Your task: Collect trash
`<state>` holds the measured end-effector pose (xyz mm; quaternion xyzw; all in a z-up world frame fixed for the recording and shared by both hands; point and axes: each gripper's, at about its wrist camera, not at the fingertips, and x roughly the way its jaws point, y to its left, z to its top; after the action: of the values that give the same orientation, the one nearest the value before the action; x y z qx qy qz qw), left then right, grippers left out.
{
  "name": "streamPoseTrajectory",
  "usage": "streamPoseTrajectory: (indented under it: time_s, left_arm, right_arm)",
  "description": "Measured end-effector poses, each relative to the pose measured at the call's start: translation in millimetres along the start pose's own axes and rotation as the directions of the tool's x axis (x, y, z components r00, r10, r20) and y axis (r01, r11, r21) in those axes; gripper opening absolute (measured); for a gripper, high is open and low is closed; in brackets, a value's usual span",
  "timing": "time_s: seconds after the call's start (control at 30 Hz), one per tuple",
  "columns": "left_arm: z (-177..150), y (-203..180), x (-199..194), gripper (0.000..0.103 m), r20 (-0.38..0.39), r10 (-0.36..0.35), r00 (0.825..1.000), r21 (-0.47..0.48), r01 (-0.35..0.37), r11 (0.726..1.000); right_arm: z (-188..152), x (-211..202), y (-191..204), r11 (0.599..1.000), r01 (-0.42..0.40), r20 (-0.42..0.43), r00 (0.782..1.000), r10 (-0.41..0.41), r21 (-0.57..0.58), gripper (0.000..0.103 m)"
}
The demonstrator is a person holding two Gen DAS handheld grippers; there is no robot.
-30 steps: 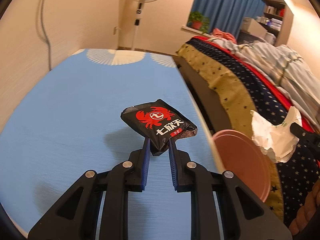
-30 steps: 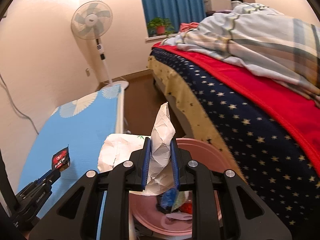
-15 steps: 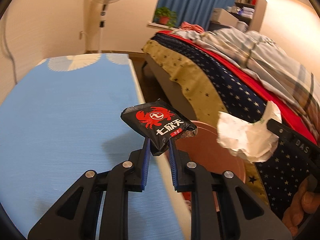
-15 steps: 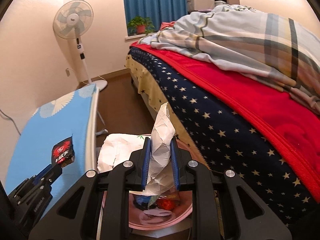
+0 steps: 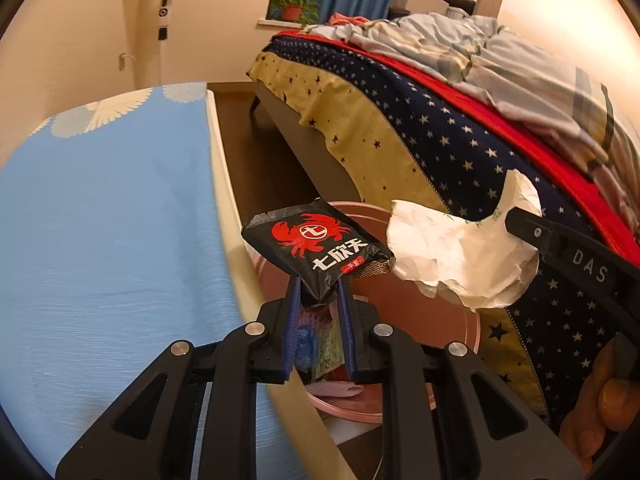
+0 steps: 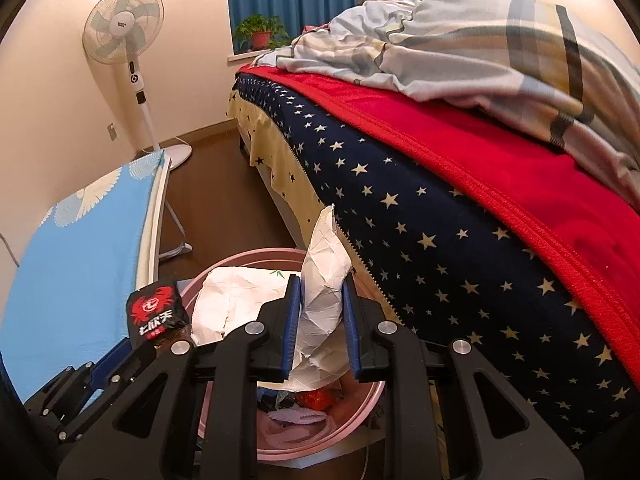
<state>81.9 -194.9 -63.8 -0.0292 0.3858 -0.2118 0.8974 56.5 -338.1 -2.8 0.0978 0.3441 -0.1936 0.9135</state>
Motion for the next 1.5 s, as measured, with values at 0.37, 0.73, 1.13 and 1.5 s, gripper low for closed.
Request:
streamPoseTrajectory:
  time_s: [0.37,0.73,1.13,1.5]
  left_arm:
    - [-5.3,-5.8,13.0,0.019,-0.037,-0.01,0.999,0.011,0.01,1.0]
    - [-8.5,-10.0,20.9,0.023,-0.064,-0.018,0.998,0.018,0.02,1.0]
    - [-5.0,-5.6,13.3,0.025,-0.046,-0.034,0.998,0.003,0.034,0.999]
    - [16.4,19.7,-65.6,0.044,0.115,-0.01,0.993,-0.033,0.014,0.999]
  right_arm:
    - [3.8,13.5,-3.5,0.999,0.032,-0.023,0.999,-0.031,0.019,0.023]
    - [2.5,16.3,-7.8,0.998,0.055,-0.034,0.998,-0.054,0.033,0.024]
    - [3.5,10.7,-11.4,0.998,0.043,-0.021,0.999,-0.042,0.046,0.031]
    - [17.7,-42.9,1.3,0.998,-0.053,0.075,0.996,0.051,0.017,0.064]
